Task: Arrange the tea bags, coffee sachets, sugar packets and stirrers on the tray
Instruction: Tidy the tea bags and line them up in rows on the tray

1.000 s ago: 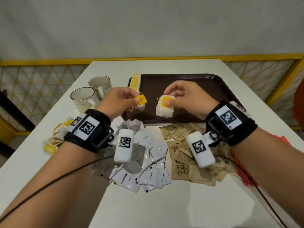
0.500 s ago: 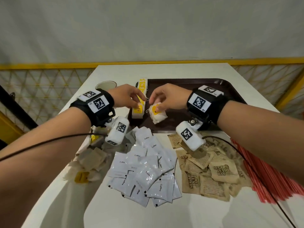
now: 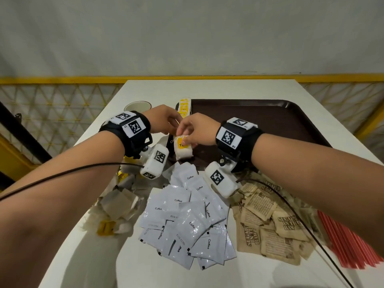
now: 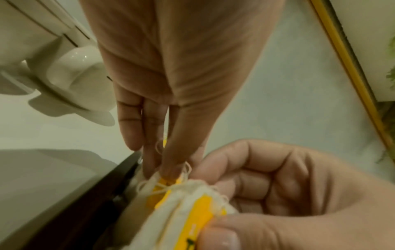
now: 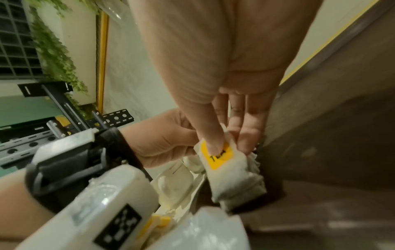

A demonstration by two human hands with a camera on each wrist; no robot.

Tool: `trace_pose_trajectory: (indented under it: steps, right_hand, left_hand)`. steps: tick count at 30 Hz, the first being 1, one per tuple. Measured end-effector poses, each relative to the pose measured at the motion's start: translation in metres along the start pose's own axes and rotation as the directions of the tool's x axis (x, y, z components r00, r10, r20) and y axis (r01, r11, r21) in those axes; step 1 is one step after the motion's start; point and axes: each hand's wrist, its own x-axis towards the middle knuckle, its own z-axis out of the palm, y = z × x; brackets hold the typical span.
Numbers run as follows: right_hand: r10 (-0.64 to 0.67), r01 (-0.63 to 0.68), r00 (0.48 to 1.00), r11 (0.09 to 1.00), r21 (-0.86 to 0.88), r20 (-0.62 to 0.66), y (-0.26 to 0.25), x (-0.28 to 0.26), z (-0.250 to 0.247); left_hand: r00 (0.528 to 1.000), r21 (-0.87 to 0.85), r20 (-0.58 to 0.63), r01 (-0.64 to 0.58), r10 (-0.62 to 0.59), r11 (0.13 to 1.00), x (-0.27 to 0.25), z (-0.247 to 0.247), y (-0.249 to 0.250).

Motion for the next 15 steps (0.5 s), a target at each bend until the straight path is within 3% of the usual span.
trace_pose_trajectory:
  steps: [5, 7, 10, 15]
  right_hand:
    - [0.007, -0.006, 0.996, 1.0, 0.009, -0.086, 0.007, -0.006, -0.005]
    - [0.043, -0.037, 0.994, 0.998, 0.056, -0.105, 0.012, -0.013, -0.012]
    - [0.099, -0.096, 0.994, 0.992, 0.084, -0.033, 0.016, -0.023, -0.015]
    - [0.117, -0.121, 0.99, 0.991, 0.054, 0.076, 0.011, -0.027, -0.008]
  left_hand:
    - [0.984, -0.137, -0.143, 0.087, -0.106, 0.987, -0.013, -0.01, -0.008]
    - [0.989, -0.144, -0.049, 0.133, -0.141, 0.981, -0.018, -0.01, -0.012]
    - [0.984, -0.141, 0.106, 0.157, -0.143, 0.977, -0.023, -0.003, -0.012]
    - [0.981, -0.093, 0.15, 0.136, -0.121, 0.986, -0.024, 0.005, -0.009]
